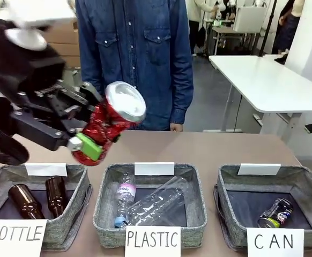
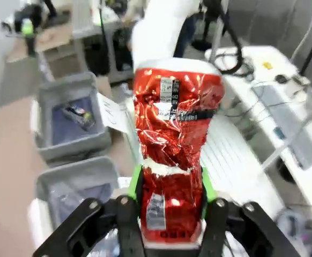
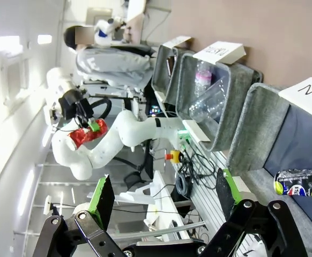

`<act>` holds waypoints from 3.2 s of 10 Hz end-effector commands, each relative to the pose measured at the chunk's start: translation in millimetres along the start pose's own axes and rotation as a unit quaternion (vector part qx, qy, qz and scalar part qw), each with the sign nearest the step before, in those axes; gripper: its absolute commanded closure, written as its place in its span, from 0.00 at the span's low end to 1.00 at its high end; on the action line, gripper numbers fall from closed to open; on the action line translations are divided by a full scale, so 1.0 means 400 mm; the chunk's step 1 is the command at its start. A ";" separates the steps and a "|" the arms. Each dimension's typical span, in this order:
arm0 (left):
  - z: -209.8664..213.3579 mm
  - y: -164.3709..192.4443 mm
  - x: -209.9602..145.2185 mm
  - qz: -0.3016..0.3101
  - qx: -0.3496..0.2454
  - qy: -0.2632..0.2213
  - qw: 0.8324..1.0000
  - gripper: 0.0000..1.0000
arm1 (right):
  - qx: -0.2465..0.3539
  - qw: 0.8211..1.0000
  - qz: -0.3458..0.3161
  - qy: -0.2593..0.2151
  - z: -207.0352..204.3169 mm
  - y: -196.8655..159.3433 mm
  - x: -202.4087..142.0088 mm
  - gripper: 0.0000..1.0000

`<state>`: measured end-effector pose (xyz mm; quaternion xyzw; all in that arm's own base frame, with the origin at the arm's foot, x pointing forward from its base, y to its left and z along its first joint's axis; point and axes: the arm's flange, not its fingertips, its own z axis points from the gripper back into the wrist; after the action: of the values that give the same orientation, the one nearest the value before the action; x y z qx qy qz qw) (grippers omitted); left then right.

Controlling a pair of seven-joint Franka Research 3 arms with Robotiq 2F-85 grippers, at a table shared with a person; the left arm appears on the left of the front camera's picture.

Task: Sort the can waste into the basket.
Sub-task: Pick up the can waste from the table and place it in the right Fabric basket.

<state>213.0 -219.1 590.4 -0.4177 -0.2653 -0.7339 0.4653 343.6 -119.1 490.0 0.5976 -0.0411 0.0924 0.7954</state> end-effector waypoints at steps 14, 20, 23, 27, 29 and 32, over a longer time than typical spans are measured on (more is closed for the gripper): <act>-0.649 0.657 0.278 0.046 -0.041 0.219 0.974 0.53 | -0.099 0.988 -0.076 -0.094 0.221 -0.012 -0.183 0.00; -0.865 0.753 0.178 0.079 -0.059 0.308 0.946 0.53 | -0.099 0.988 -0.076 -0.094 0.221 -0.012 -0.183 0.00; -0.856 0.742 0.176 0.077 -0.058 0.318 0.943 0.00 | -0.099 0.988 -0.076 -0.094 0.221 -0.012 -0.183 0.00; -0.840 0.730 0.177 0.073 -0.057 0.312 0.945 0.00 | -0.099 0.988 -0.076 -0.094 0.221 -0.012 -0.183 0.00; -0.786 0.714 0.181 0.109 -0.079 0.278 0.951 0.00 | -0.097 0.988 -0.075 -0.093 0.213 -0.015 -0.188 0.00; -0.476 0.546 0.156 0.124 -0.041 0.244 0.961 0.00 | -0.113 0.990 -0.078 -0.009 0.158 -0.015 -0.083 0.00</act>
<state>354.4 -568.8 537.1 -0.2712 -0.0407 -0.7684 0.5783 296.3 -188.0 490.7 0.5182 -0.0437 -0.0025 0.8541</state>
